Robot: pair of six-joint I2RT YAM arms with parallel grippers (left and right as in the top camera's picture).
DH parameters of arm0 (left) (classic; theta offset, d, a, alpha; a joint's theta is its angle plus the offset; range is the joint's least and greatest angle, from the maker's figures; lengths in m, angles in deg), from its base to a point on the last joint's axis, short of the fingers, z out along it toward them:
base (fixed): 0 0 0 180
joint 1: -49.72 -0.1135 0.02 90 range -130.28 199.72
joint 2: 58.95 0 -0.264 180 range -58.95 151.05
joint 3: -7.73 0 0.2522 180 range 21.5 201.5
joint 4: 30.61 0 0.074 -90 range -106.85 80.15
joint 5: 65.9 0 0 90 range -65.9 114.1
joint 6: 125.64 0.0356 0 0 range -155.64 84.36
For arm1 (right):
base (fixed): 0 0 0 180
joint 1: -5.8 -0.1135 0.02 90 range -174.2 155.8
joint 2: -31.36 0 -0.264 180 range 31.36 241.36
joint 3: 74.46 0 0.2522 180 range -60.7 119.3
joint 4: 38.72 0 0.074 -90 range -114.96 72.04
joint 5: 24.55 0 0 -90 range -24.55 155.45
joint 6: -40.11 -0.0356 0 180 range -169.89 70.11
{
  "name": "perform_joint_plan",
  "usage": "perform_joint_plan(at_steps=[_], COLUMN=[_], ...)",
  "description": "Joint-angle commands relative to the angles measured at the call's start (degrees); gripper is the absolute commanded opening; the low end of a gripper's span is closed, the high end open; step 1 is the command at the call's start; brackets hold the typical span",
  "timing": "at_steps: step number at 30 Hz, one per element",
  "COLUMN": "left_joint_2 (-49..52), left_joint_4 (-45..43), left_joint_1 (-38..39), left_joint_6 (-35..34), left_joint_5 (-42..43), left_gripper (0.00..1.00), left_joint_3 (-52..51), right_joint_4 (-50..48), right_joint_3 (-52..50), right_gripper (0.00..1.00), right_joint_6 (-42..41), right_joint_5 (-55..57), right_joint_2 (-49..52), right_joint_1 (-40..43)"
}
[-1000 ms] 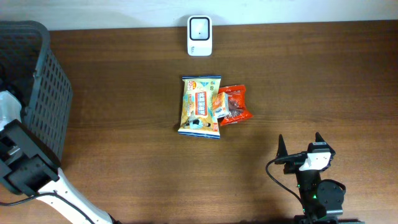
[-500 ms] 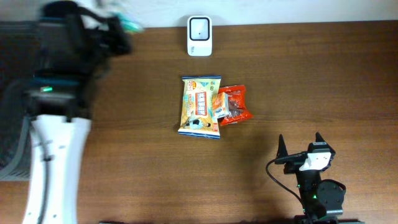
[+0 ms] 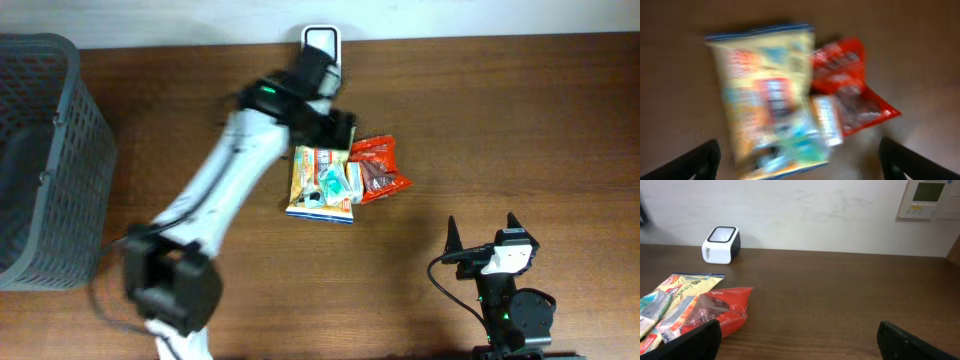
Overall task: Scan the item barcode
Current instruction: 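Fetch a blue tissue pack from the basket and drop it on the pile, then grasp the red snack bag with the right gripper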
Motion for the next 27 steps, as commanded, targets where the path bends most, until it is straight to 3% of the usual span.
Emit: perform_joint_plan(at_steps=[1,4,7,10,11,12,13,14,15,18,19,20,21,23,25,27], left_joint_2=[-9.7,-10.3,-10.3,-10.3,-10.3,-10.3,-10.3,-10.3,-10.3,-10.3,-10.3,-10.3,-10.3,-10.3,-10.3,-10.3], left_joint_4=[6.0,16.4,18.8,19.9,19.9,19.9,19.9,19.9,19.9,19.9,19.9,19.9,19.9,19.9,19.9,19.9], left_joint_1=[-9.2,-15.6,-23.2,-23.8,-23.8,-23.8,-23.8,-23.8,-23.8,-23.8,-23.8,-23.8,-23.8,-23.8,-23.8,-23.8], left_joint_6=[0.5,-0.9,-5.8,-5.8,-5.8,-5.8,-5.8,-5.8,-5.8,-5.8,-5.8,-5.8,-5.8,-5.8,-5.8,-5.8], left_joint_5=[-5.7,-9.9,-6.3,-5.5,-5.5,-5.5,-5.5,-5.5,-5.5,-5.5,-5.5,-5.5,-5.5,-5.5,-5.5,-5.5], left_gripper=[0.99,0.99,0.99,0.99,0.99,0.99,0.99,0.99,0.99,0.99,0.99,0.99,0.99,0.99,0.99,0.99], left_joint_3=[2.3,2.3,2.3,2.3,2.3,2.3,2.3,2.3,2.3,2.3,2.3,2.3,2.3,2.3,2.3,2.3], right_joint_4=[0.1,0.1,0.1,-1.4,-5.4,-6.4,-7.2,-9.0,-12.4,-43.9,-43.3,-31.9,-14.0,13.3,40.8,56.9], right_joint_3=[-0.5,-0.5,-0.5,-0.5,-0.5,-0.5,-0.5,-0.5,-0.5,1.0,3.7,12.5,25.4,47.7,72.7,87.9], right_gripper=[0.98,0.99,0.99,0.99,0.99,0.98,0.99,0.99,0.99,0.99,0.99,0.99,0.99,0.99,0.99,0.98], right_joint_6=[0.0,0.0,0.0,-0.3,-6.8,-20.0,-27.7,-30.1,-31.2,-31.1,-30.5,-20.8,-10.6,-1.4,2.3,2.3], right_joint_5=[0.3,0.3,0.3,0.3,-6.2,-23.4,-36.7,-40.4,-40.8,-32.5,-28.4,-25.5,-25.5,-25.4,-26.8,-39.1], right_joint_2=[-0.4,-0.4,-0.4,-0.4,-0.4,-0.4,-0.4,-0.4,-0.4,-0.1,0.2,3.1,11.1,29.3,52.4,70.4], right_joint_1=[-0.3,-0.3,-0.3,-0.3,-0.3,-0.3,-0.3,-0.3,-0.3,-0.3,-0.3,-0.3,-0.3,-0.3,-0.3,-0.3])
